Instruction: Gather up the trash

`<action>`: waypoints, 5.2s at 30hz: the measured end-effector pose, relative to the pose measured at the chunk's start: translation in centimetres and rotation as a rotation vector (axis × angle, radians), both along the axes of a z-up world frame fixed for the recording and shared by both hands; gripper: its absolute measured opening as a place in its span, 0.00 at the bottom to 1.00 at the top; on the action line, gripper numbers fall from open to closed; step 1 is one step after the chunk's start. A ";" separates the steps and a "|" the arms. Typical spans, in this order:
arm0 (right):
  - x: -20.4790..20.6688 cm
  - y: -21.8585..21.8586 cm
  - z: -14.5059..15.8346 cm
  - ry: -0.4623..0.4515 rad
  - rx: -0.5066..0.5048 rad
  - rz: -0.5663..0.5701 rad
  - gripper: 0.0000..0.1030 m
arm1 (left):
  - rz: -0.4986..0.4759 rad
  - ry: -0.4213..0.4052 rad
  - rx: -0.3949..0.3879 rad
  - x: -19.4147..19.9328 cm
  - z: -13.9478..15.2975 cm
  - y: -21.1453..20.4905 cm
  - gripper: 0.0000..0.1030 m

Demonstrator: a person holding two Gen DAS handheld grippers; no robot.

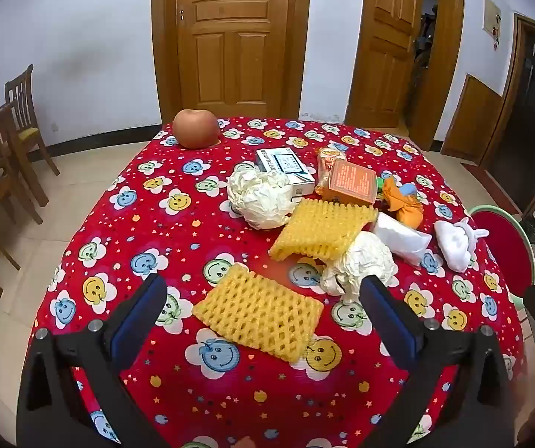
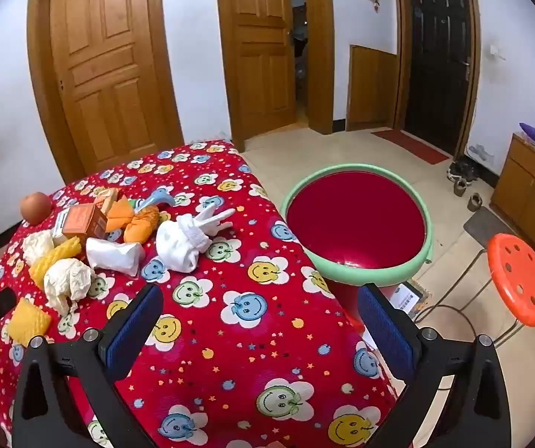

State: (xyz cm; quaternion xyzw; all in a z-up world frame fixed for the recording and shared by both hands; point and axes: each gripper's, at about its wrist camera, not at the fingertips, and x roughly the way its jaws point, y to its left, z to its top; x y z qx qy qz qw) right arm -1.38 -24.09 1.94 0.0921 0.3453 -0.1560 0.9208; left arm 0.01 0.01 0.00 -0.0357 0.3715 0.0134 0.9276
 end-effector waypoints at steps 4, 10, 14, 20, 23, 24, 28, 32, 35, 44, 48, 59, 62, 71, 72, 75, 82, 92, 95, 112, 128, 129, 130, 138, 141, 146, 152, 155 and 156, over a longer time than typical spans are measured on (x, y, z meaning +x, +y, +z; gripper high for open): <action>-0.2 0.0 0.1 0.000 0.001 -0.002 1.00 | 0.003 -0.001 0.007 0.0 0.0 -0.1 0.99; -0.1 0.6 0.3 -0.006 -0.021 0.000 1.00 | 0.005 -0.004 0.017 -0.2 -0.1 -0.7 0.99; -0.2 0.3 0.5 -0.006 -0.020 -0.002 1.00 | -0.001 0.000 0.001 -0.1 0.0 -0.1 0.99; -0.2 0.2 0.5 -0.005 -0.019 -0.002 1.00 | 0.004 0.002 -0.004 0.0 0.0 0.0 0.99; -0.1 0.1 0.3 0.002 -0.010 -0.002 1.00 | 0.003 0.002 -0.005 0.0 0.0 0.0 0.99; -0.1 0.0 0.3 0.005 -0.007 -0.003 1.00 | 0.003 0.003 -0.005 0.0 0.0 0.0 0.99; -0.1 0.1 0.2 0.001 -0.010 -0.004 1.00 | 0.005 0.002 -0.004 0.0 0.0 0.0 0.99; -0.1 0.1 0.1 -0.001 -0.013 -0.006 1.00 | 0.004 0.003 -0.005 0.0 0.0 0.0 0.99; -0.1 0.1 0.0 0.003 -0.010 -0.006 1.00 | 0.004 0.003 -0.005 0.0 0.0 0.0 0.99; -0.1 0.1 0.0 0.003 -0.010 -0.005 1.00 | 0.004 0.003 -0.005 0.0 0.0 0.0 0.99; -0.1 0.1 -0.1 0.005 -0.011 -0.007 1.00 | 0.004 0.003 -0.006 0.0 0.0 0.0 0.99; -0.1 0.1 -0.1 0.007 -0.011 -0.007 1.00 | 0.004 0.003 -0.006 0.0 0.0 0.0 0.99; -0.1 0.2 -0.1 0.006 -0.012 -0.007 1.00 | 0.004 0.003 -0.006 0.0 0.0 0.0 0.99; -0.1 0.1 -0.2 0.007 -0.010 -0.007 1.00 | 0.005 0.003 -0.006 0.0 0.0 0.0 0.99; -0.1 0.2 -0.1 0.008 -0.009 -0.006 1.00 | 0.004 0.003 -0.006 0.0 0.0 0.0 0.99; -0.1 0.3 -0.3 0.010 -0.010 -0.008 1.00 | 0.005 0.003 -0.006 0.0 0.0 0.0 0.99; 0.0 0.3 -0.5 0.016 -0.008 -0.008 1.00 | 0.004 0.004 -0.006 0.0 0.0 0.0 0.99; 1.0 0.5 -0.9 0.032 0.009 0.016 1.00 | 0.009 0.007 0.006 0.4 -0.4 0.7 0.99; 1.6 0.6 -0.8 0.036 0.014 0.032 1.00 | 0.014 0.009 0.012 0.8 -0.3 1.4 0.99; 7.9 2.1 -2.3 0.112 0.033 0.103 1.00 | 0.001 0.063 -0.012 8.0 -0.6 4.3 0.99; 11.5 2.8 -5.0 0.186 0.081 0.167 0.59 | -0.085 0.167 -0.060 12.5 -4.0 3.8 0.87; 11.5 2.6 -5.2 0.191 0.095 0.176 0.50 | -0.092 0.172 -0.069 12.4 -4.1 3.7 0.84; 11.5 2.5 -5.4 0.193 0.109 0.188 0.44 | -0.096 0.176 -0.075 12.7 -4.2 3.8 0.83; 11.0 2.3 -5.2 0.160 0.146 0.230 0.18 | -0.134 0.196 -0.201 12.4 -4.3 3.7 0.44; 10.4 2.3 -4.9 0.142 0.146 0.247 0.15 | -0.123 0.183 -0.206 12.0 -3.9 3.7 0.39; 9.5 2.1 -4.0 0.113 0.140 0.265 0.15 | -0.099 0.156 -0.209 11.3 -2.9 4.1 0.39; 8.0 1.8 -2.4 0.075 0.135 0.265 0.15 | -0.070 0.092 -0.193 9.4 -0.6 4.2 0.38; 7.2 1.5 -1.5 0.056 0.128 0.256 0.15 | -0.080 0.067 -0.194 8.4 0.5 3.8 0.39; 6.9 1.3 -1.2 0.048 0.128 0.252 0.15 | -0.086 0.058 -0.194 8.0 1.0 3.6 0.38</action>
